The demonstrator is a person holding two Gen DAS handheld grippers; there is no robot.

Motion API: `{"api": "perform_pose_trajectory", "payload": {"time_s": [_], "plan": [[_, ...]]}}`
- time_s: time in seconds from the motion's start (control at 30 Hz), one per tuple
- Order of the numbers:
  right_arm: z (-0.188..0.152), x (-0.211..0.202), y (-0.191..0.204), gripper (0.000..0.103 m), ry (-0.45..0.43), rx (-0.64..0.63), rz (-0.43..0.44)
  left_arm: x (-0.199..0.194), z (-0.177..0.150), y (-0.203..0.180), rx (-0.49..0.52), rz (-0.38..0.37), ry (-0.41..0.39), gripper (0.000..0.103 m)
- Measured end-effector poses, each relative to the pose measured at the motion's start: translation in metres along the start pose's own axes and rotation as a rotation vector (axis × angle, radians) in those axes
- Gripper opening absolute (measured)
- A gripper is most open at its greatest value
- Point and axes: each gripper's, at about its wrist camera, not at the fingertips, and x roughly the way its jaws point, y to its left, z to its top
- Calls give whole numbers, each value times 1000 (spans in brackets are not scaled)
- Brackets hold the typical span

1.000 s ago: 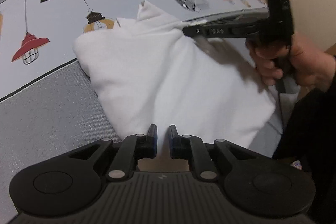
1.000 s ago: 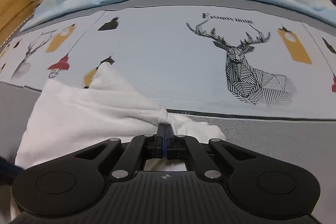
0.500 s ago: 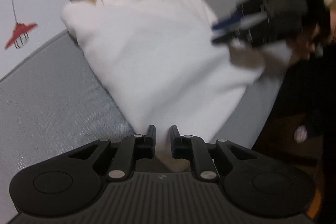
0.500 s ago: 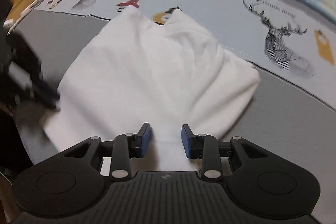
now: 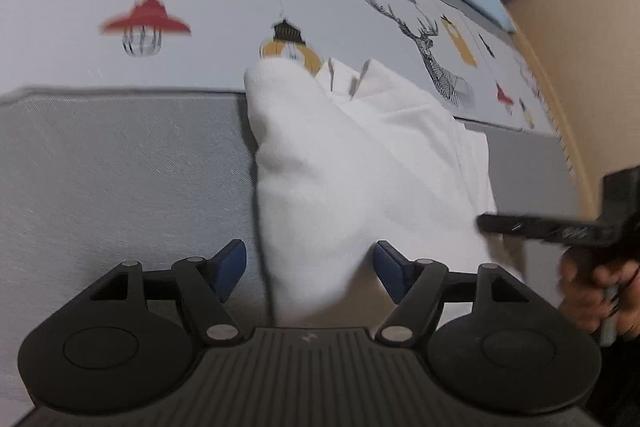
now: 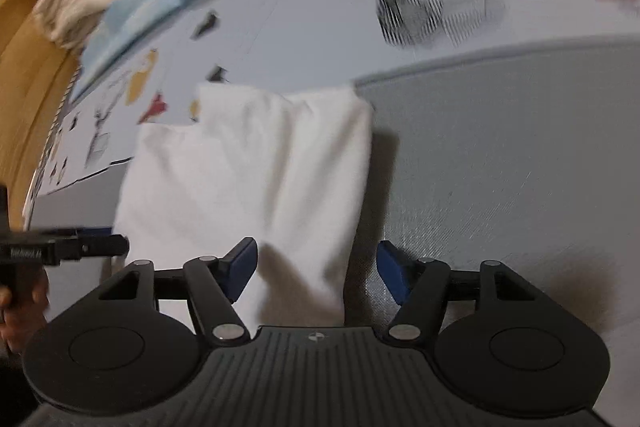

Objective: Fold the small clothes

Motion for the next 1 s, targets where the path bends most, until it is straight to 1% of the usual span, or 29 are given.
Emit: {"api": "perform_pose_trajectory", "payload": {"time_s": [0.03, 0.07, 0.1, 0.13, 0.17, 0.2, 0.23, 0.3, 0.33, 0.37, 0.47, 0.5, 0.53, 0.57, 0.6, 0.63, 0.67, 0.7, 0.73, 0.77, 0.83, 0.87, 0.9, 0.93, 0.97, 1.0], "plan": [[2, 4, 2, 65, -3, -1, 6, 5, 0, 2, -18, -16, 9, 75], [4, 5, 6, 58, -8, -16, 14, 10, -1, 2, -30, -33, 12, 73], [6, 7, 9, 42, -6, -26, 33, 13, -1, 3, -33, -41, 6, 72], [7, 9, 10, 40, -8, -26, 39, 16, 1, 2, -30, -37, -2, 69], [9, 11, 10, 33, -10, -22, 48, 15, -1, 1, -19, -28, -5, 65], [10, 11, 10, 28, -12, -13, 58, 16, 1, -1, 4, -10, -10, 58], [14, 11, 9, 26, -24, 3, 67, 14, 4, -7, 36, 14, -24, 49], [22, 0, 10, 21, -69, 26, 83, 8, 10, -21, 105, 47, -69, 40], [27, -4, 13, 20, -99, 23, 90, 2, 14, -30, 156, 67, -104, 38], [33, -9, 17, 19, -136, 3, 89, -4, 18, -35, 183, 77, -137, 38], [52, -24, 36, 18, -281, -82, 96, -21, 32, -40, 172, 72, -249, 38], [56, -29, 44, 19, -334, -128, 92, -29, 36, -43, 179, 75, -302, 39], [61, -34, 52, 20, -390, -164, 89, -36, 40, -46, 194, 85, -367, 43], [65, -37, 53, 23, -424, -172, 81, -39, 45, -49, 191, 102, -414, 49], [69, -38, 54, 32, -453, -174, 43, -45, 48, -49, 164, 127, -462, 59], [74, -36, 55, 42, -472, -174, -22, -49, 52, -46, 119, 151, -507, 64], [76, -35, 51, 64, -491, -162, -82, -51, 53, -43, 93, 148, -518, 64], [77, -35, 47, 68, -507, -144, -117, -50, 54, -39, 81, 131, -498, 64], [79, -34, 41, 67, -497, -113, -122, -47, 54, -38, 83, 134, -475, 63], [79, -32, 35, 64, -464, -71, -94, -42, 54, -37, 91, 160, -450, 62], [79, -23, 26, 63, -362, -8, -23, -34, 53, -33, 95, 203, -393, 62], [77, -15, 24, 63, -291, 1, 12, -34, 51, -25, 81, 208, -363, 62], [75, -6, 25, 61, -229, -3, 24, -31, 51, -19, 51, 197, -320, 62], [72, 1, 28, 60, -181, -13, 8, -29, 49, -8, 15, 169, -282, 62], [68, 10, 31, 57, -137, -26, -28, -27, 47, 2, -28, 129, -240, 62], [64, 16, 32, 41, -112, -29, -42, -23, 45, 13, -60, 106, -204, 62]]}}
